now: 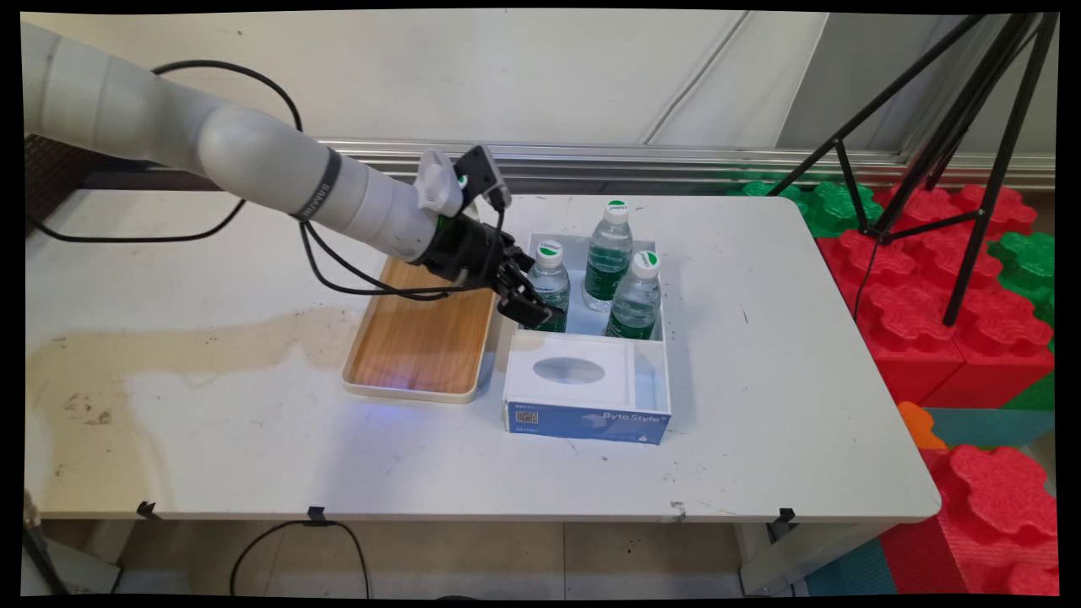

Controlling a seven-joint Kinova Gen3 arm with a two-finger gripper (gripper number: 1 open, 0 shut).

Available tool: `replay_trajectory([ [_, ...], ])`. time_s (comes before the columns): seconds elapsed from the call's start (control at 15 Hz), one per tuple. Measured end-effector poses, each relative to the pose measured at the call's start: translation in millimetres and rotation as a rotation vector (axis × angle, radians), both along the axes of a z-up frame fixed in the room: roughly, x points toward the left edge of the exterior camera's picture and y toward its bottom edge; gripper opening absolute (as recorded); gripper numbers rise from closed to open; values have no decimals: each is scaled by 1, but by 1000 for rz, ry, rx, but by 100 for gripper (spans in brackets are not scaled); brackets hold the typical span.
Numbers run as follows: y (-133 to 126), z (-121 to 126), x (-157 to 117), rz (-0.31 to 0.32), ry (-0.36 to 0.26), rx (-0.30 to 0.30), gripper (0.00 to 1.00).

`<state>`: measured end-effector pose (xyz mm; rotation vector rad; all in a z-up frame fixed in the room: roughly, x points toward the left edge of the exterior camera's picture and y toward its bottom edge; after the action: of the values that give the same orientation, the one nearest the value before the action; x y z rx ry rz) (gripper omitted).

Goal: Pick up the green bottle from the white box, then place the picked object on the tray

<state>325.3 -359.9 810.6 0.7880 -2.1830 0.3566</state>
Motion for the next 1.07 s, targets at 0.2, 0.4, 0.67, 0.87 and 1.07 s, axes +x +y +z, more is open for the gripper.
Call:
replay_trajectory([
  [0.2,-8,-8,-6,-19,11,-10,100],
  [0.4,-13,-11,-10,-27,24,-19,0],
  [0.67,-15,-5,-9,-38,29,-12,0],
  [0.87,-16,12,-7,-44,29,-24,0],
  [1.07,-16,34,-8,-50,34,-41,0],
])
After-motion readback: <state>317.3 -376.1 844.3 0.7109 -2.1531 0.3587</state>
